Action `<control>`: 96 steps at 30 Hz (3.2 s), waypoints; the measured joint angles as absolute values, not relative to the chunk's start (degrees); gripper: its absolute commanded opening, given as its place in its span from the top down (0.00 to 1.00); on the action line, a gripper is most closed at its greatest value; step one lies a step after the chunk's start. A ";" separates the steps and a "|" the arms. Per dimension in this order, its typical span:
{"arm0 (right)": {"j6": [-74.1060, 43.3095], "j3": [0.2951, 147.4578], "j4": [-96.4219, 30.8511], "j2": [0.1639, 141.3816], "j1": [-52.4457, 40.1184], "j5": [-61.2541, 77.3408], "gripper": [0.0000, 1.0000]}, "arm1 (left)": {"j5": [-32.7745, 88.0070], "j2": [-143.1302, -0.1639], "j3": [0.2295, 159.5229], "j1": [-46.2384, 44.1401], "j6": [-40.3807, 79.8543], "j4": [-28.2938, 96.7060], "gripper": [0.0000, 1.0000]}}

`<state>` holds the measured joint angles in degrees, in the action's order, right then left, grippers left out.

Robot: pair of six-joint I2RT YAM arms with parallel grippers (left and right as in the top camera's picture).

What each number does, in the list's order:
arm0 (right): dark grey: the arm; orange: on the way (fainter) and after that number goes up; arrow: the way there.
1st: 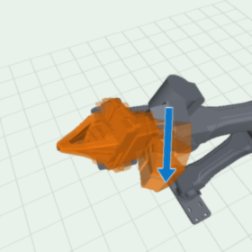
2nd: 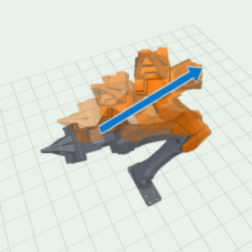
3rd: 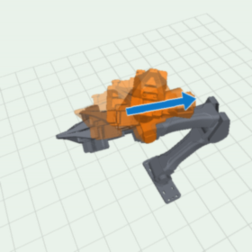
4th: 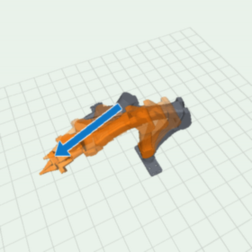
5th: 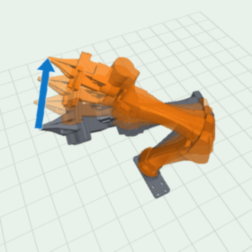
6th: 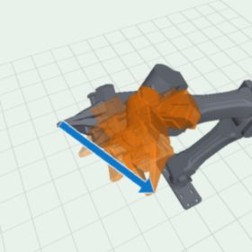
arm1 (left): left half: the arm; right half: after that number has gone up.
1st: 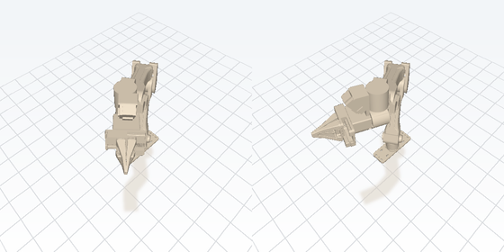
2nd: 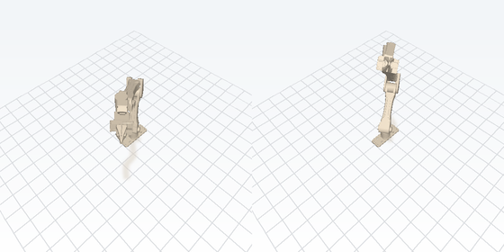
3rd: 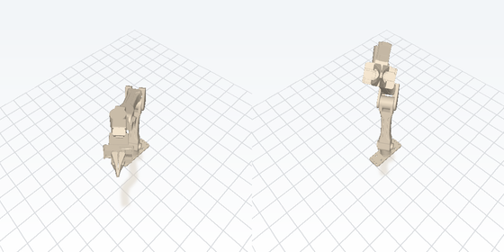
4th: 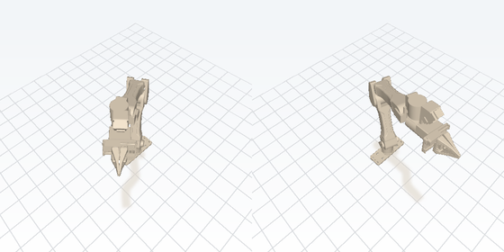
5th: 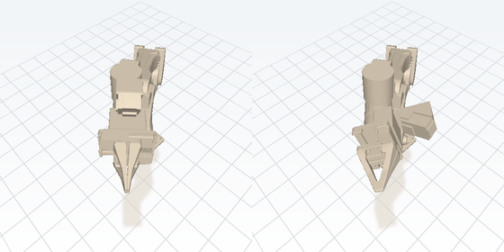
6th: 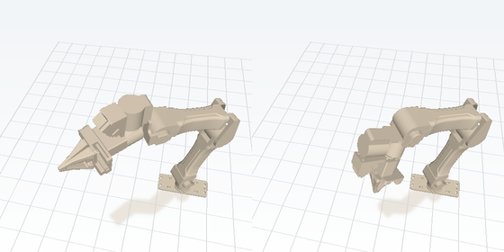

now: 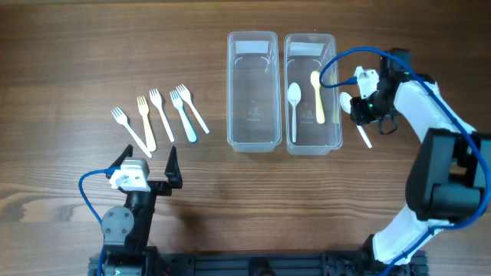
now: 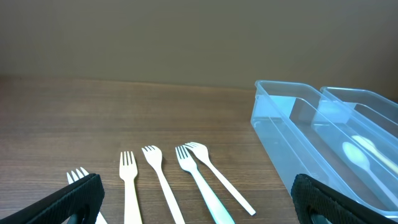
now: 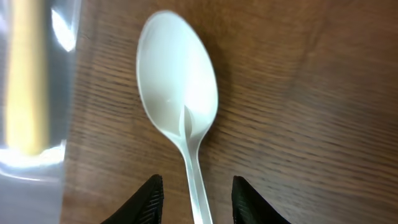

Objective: Pack container
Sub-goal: 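Grasp the next white spoon with the right gripper, then place the white spoon into the right container and release, then move the right gripper to the far-right spoons and grasp one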

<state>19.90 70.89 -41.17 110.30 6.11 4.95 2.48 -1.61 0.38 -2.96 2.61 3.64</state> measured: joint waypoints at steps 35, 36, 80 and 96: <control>13.23 95.79 -53.25 95.61 1.91 11.11 0.96 | 2.46 -1.61 0.38 -2.96 2.61 3.64 0.00; 12.80 95.35 -53.19 96.23 0.69 12.23 0.96 | 2.46 -1.61 0.38 -2.96 2.59 3.64 0.00; 6.81 99.37 -55.46 100.66 5.32 -14.02 0.38 | 2.46 -1.61 0.38 -2.96 2.61 3.62 0.00; 12.78 97.95 -54.04 112.75 26.39 -7.16 0.38 | 2.46 -1.61 0.38 -2.96 2.61 3.64 0.00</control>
<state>12.78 97.95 -54.04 112.75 26.39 -7.16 2.46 -1.61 0.38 -2.96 2.61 3.64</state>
